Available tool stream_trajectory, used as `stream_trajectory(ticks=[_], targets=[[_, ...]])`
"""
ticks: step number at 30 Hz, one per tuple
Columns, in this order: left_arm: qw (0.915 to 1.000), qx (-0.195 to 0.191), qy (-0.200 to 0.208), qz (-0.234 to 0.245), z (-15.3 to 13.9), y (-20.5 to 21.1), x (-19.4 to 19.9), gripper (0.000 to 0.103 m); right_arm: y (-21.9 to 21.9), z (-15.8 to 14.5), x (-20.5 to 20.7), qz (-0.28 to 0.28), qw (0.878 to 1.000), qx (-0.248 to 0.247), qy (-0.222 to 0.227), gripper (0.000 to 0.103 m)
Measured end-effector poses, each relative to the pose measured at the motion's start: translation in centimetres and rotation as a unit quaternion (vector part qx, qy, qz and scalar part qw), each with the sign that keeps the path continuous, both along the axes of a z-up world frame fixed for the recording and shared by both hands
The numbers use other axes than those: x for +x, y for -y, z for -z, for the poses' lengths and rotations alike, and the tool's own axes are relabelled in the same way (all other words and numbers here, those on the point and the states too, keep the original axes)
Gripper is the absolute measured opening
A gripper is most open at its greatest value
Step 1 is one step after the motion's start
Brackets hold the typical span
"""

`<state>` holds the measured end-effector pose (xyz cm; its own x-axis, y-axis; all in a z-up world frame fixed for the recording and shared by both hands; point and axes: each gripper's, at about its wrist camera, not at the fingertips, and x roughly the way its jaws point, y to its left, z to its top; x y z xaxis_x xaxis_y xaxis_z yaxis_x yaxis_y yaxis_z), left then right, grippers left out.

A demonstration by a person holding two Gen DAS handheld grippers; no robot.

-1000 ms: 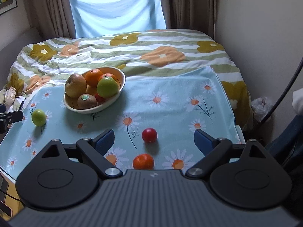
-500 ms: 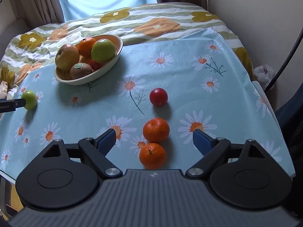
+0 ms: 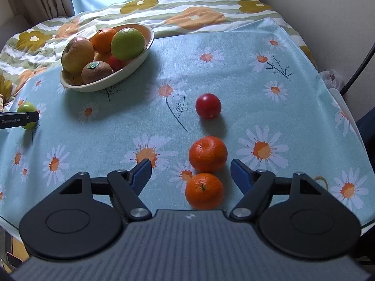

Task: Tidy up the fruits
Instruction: 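Grasp another green apple with the left tool while the right tool grasps a tangerine, then carry the green apple into the bowl with the left tool while the right tool drops the tangerine in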

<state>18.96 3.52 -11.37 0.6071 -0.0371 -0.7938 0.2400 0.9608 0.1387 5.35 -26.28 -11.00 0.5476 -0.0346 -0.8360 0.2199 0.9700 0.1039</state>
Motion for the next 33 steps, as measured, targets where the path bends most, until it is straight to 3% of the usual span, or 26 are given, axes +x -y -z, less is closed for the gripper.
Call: stream_trajectory(ticks=[3, 25, 27, 29, 33], targets=[[1.0000, -0.003, -0.006, 0.000, 0.3, -0.1, 0.2, 0.059, -0.1, 0.2, 0.3, 0.001, 1.000, -0.001, -0.006, 0.082], [0.9994, -0.020, -0.010, 0.028, 0.2, 0.1, -2.6, 0.059, 0.8, 1.3, 1.6, 0.013, 0.999, -0.028, -0.012, 0.068], [0.9993, -0.023, -0.010, 0.030, 0.1, 0.1, -2.9, 0.059, 0.7, 1.4, 1.7, 0.012, 0.999, -0.030, -0.012, 0.064], [0.9991, -0.026, -0.009, 0.032, -0.1, 0.2, -3.1, 0.059, 0.7, 1.5, 1.9, 0.009, 0.999, -0.031, -0.016, 0.054], [0.9986, -0.035, -0.004, 0.039, -0.8, 0.4, -3.7, 0.059, 0.7, 1.2, 1.8, 0.006, 0.999, -0.031, -0.010, 0.053]])
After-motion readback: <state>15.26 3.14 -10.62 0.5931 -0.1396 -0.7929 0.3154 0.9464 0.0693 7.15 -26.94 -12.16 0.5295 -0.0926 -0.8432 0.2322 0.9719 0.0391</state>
